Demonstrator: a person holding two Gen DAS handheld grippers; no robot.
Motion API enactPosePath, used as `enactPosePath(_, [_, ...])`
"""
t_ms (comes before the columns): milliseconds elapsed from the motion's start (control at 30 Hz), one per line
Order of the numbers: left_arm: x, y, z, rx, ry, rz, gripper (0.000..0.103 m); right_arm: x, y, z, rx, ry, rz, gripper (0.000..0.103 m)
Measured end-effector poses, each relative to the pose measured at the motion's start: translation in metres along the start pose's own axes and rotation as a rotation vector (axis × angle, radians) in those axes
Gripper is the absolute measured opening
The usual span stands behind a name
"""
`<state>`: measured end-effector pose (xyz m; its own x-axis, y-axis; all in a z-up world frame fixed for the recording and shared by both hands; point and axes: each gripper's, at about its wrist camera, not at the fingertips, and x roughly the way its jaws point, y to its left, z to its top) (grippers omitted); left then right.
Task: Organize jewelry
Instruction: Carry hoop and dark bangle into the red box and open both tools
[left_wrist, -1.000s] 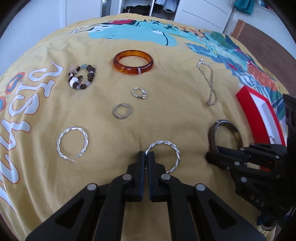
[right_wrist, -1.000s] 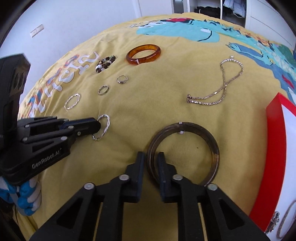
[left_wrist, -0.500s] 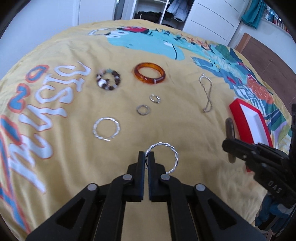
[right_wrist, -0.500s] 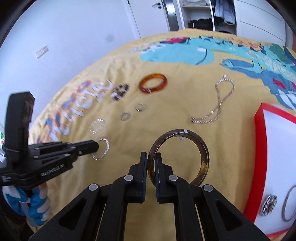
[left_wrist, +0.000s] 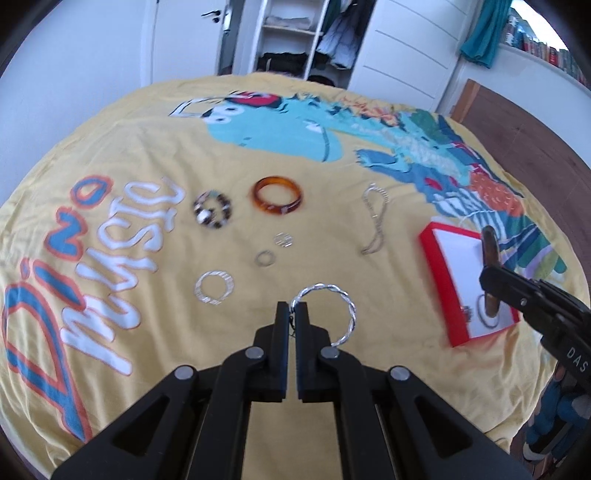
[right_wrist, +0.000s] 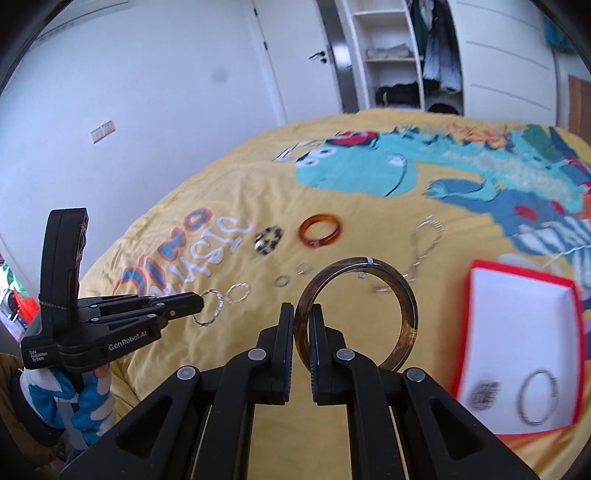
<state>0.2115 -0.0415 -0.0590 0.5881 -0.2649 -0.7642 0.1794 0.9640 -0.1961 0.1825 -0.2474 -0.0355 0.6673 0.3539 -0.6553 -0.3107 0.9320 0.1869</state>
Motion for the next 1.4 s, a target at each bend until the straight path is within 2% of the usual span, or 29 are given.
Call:
enactPosePath(267, [0.014, -0.072, 0.021, 0.091, -0.001, -0.077, 0.002, -0.037, -0.07, -0.003, 0.027, -0.012, -0.131, 0.007])
enactPosePath(533, [0.055, -0.142, 0.037, 0.15, 0.027, -0.149, 0.002, -0.04, -0.141, -0.009, 0.064, 0.013, -0.215, 0.007])
enactPosePath(900, [0.136, -0.228, 0.041, 0.262, 0.085, -0.193, 0.002, -0.003, -0.219, -0.019, 0.087, 0.088, -0.245, 0.007])
enactPosePath(1167, [0.177, -0.256, 0.028, 0.33, 0.125, -0.171, 0.002, 0.028, -0.254, -0.027, 0.089, 0.163, -0.234, 0.007])
enactPosePath(1400, [0.196, -0.267, 0.016, 0.375, 0.156, -0.156, 0.002, 0.052, -0.262, -0.032, 0.077, 0.228, -0.221, 0.008])
